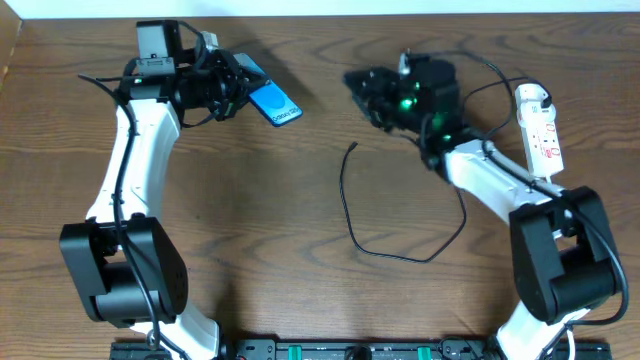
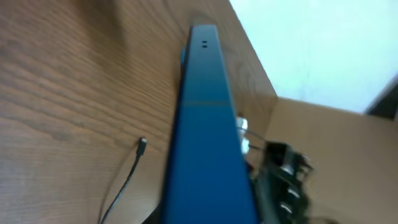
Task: Plug charger to phone and switch on socket
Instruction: 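Grasp the black cable's USB-C plug with the right gripper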
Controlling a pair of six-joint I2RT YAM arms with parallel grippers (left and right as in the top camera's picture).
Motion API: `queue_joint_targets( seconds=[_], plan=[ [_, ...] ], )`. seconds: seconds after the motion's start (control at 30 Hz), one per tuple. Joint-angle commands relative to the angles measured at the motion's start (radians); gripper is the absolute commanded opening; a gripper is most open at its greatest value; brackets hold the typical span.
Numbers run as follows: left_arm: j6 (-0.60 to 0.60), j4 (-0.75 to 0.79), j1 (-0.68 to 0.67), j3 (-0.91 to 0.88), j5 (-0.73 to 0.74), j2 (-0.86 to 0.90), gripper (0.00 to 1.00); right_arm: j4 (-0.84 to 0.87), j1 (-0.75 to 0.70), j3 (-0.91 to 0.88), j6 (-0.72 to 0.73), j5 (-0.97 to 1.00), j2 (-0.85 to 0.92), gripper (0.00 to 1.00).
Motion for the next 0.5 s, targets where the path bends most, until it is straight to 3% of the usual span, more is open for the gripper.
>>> queue_joint_targets(
  seconds=[0.0, 0.07, 0.2, 0.47],
  plan=[
    [0.105, 0.002, -0.002, 0.019, 0.154, -0.019, 0.07, -0.204, 0.002, -0.002, -0.257, -0.044, -0.014, 0.50],
    [0.087, 0.014, -0.002, 0.019, 0.167, -0.019, 0.07, -0.338, 0.019, -0.002, -0.327, 0.014, -0.014, 0.49],
    [0.072, 0.016, -0.002, 0.019, 0.167, -0.019, 0.07, -0.403, 0.056, -0.006, -0.324, 0.126, -0.008, 0.52],
    [0.052, 0.016, -0.002, 0.019, 0.152, -0.019, 0.08, -0.376, 0.089, -0.006, -0.263, 0.087, 0.112, 0.37]
  ],
)
